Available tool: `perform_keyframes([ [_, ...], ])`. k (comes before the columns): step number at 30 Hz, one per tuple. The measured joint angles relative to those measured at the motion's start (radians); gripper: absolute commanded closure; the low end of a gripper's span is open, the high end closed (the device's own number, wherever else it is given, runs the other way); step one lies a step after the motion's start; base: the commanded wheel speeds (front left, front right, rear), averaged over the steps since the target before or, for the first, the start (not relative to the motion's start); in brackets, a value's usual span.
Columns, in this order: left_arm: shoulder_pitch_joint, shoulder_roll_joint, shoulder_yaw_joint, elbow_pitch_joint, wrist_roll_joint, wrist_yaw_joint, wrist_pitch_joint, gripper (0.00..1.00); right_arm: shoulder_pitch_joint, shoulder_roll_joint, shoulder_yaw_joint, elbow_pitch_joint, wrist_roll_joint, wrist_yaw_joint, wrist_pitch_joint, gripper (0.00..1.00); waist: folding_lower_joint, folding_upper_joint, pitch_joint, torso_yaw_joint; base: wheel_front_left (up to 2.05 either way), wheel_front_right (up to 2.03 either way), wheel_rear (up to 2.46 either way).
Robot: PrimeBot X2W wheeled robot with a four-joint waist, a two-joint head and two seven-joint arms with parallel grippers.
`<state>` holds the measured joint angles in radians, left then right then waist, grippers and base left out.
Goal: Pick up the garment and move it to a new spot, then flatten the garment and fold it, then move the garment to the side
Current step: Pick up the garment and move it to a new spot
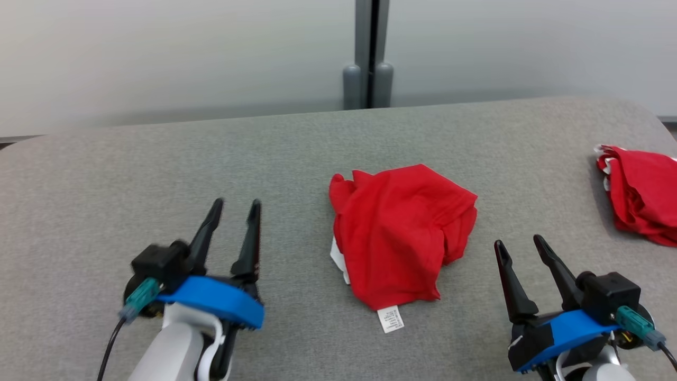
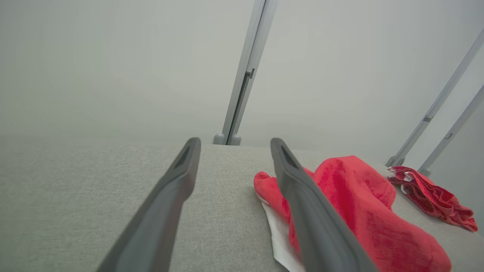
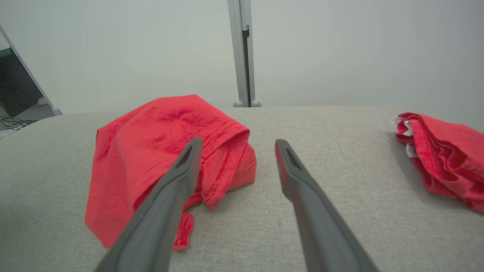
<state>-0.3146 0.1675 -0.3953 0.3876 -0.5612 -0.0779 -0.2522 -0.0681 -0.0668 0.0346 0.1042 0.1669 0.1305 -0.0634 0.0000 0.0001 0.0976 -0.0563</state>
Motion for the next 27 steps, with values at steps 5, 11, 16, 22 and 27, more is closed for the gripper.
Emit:
perform_keyframes([
  [5,0.093,0.030,0.064,-0.054,0.047,0.026,-0.009,0.00,0.031,0.005,-0.016,0.000,0.002,0.000,0.005,0.00,0.0000,0.0000,-0.024,0.036,0.00,0.00,0.00],
  [11,0.189,0.036,0.198,-0.159,0.120,0.043,-0.010,0.00,0.046,0.008,-0.020,-0.001,0.003,0.000,0.010,0.00,0.0000,0.0000,-0.044,0.059,0.00,0.00,0.00],
  [16,0.244,0.037,0.258,-0.187,0.186,0.034,-0.010,0.00,0.055,0.010,-0.014,0.004,0.004,0.000,0.015,0.00,-0.0001,0.0000,-0.055,0.062,0.00,0.00,0.00],
  [22,0.298,0.031,0.294,-0.174,0.227,0.023,-0.010,0.00,0.075,0.012,-0.015,0.013,0.012,0.000,0.022,0.00,-0.0001,0.0000,-0.063,0.062,0.00,0.00,0.00],
  [27,0.309,0.026,0.295,-0.152,0.244,0.004,-0.010,0.00,0.079,0.013,-0.012,0.013,0.014,0.000,0.023,0.00,-0.0001,0.0000,-0.055,0.066,0.00,0.00,0.00],
])
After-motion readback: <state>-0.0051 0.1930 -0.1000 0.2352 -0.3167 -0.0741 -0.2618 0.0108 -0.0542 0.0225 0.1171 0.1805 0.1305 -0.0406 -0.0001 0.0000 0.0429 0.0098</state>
